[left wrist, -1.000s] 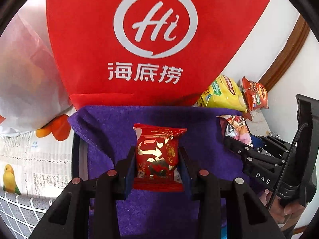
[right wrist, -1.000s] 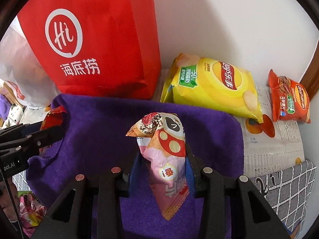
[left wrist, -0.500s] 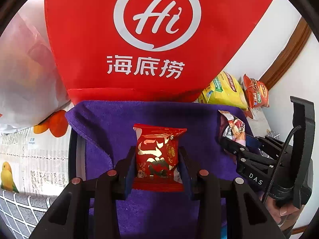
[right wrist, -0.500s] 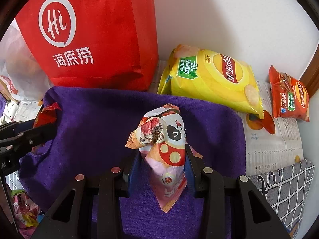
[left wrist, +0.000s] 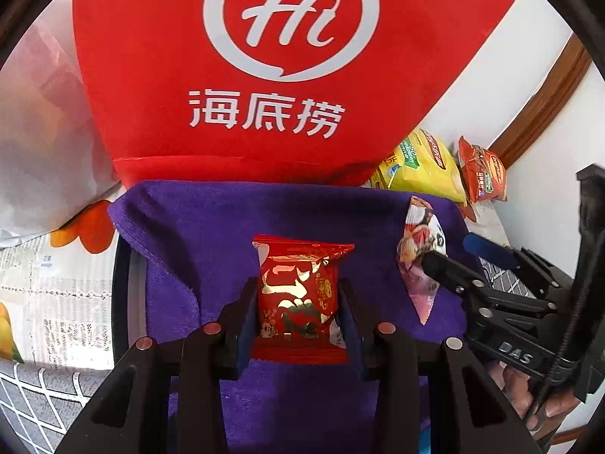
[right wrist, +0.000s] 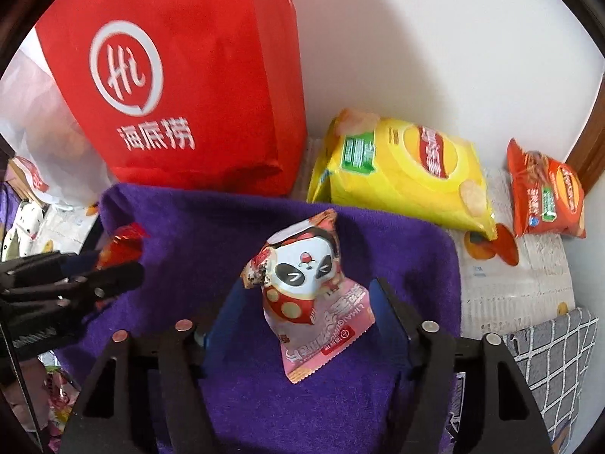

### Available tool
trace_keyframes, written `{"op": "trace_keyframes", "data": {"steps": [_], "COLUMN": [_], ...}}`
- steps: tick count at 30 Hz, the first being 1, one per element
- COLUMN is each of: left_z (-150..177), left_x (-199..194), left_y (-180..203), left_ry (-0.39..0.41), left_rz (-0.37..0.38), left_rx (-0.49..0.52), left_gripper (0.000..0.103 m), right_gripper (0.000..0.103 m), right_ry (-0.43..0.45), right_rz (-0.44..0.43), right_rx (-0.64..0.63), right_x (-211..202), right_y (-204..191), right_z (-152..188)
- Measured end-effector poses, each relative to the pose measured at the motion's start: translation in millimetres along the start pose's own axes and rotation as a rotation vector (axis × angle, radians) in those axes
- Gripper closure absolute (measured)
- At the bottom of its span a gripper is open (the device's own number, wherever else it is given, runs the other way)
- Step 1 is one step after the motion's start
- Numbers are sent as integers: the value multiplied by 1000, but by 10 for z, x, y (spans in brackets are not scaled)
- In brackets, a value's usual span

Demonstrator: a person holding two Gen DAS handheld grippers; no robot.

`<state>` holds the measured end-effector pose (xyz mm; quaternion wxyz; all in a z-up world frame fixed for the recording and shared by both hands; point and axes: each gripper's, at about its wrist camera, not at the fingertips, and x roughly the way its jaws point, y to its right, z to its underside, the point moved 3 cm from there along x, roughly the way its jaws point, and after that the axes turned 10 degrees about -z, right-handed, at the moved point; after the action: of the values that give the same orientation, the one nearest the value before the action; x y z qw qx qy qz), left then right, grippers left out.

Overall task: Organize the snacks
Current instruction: 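Open both tools to drop the packets onto the purple towel, then grasp pink peach candy with right tool while left tool moves to pink chip bag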

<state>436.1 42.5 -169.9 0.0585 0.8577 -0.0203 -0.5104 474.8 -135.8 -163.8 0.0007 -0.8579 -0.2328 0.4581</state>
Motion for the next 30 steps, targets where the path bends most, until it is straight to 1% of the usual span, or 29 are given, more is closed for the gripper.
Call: {"op": "trace_keyframes", "data": {"steps": [3, 6, 9, 11, 13, 15, 18, 20, 23, 27, 30], "left_z": [6, 6, -9, -19, -29, -43, -59, -60, -68, -70, -70], "left_x": [-15, -45, -110, -171, -244, -300, -392, -441, -521, -628, -709], "left_y": [22, 36, 66, 82, 90, 103, 125, 139, 138, 132, 157], "left_ry": [7, 15, 36, 50, 68, 83, 105, 117, 131, 144, 155], "left_rz": [-3, 4, 9, 1, -3, -5, -12, -15, -16, -5, 2], "left_rx": [5, 10, 21, 31, 36, 41, 48, 54, 51, 46, 48], "left_gripper": [65, 65, 64, 61, 52, 47, 44, 43, 43, 43, 43], "right_gripper": [27, 26, 26, 26, 26, 26, 26, 26, 26, 30, 30], "right_ry": [33, 67, 87, 104, 131, 157, 172, 177, 187, 180, 135], "right_rz": [-27, -49, -42, -19, 6, 0, -17, -3, 21, 62, 64], "right_rx": [-1, 11, 5, -14, -26, -12, 8, 15, 24, 82, 114], "right_x": [-99, -197, -279, -344, -424, -508, -590, -678, -827, -1010, -1047], "right_y": [-36, -66, -93, -134, -153, -167, -158, -141, -64, 204, 386], "right_z": [-32, -64, -89, -106, -121, -133, -143, -127, -39, 231, 491]}}
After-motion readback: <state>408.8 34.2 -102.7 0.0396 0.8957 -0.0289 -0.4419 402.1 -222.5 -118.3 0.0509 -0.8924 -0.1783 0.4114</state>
